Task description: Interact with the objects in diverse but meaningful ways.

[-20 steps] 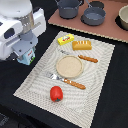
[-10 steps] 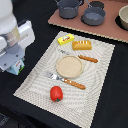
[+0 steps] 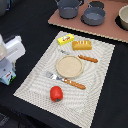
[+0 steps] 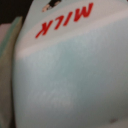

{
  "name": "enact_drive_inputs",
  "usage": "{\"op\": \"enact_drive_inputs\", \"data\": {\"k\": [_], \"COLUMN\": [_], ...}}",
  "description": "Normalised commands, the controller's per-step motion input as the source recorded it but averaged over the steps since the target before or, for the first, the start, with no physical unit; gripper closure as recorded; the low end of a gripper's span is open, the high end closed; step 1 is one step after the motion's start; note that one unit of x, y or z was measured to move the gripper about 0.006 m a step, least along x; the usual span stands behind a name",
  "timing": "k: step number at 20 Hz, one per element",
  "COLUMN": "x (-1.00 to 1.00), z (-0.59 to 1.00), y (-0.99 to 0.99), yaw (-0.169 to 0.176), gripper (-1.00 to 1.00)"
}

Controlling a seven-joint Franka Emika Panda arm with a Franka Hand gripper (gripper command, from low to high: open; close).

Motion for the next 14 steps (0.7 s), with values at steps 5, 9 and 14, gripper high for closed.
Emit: {"op": "enact_drive_inputs", "data": {"k": [5,9,14], "x": [0.61,0.91,1.00], "z": [0.56,0.74,0.63], "y": [0.09,0.02,0.00], "yaw": [0.024,0.017,0.000], "gripper": [-1.00,-1.00,-1.00]}}
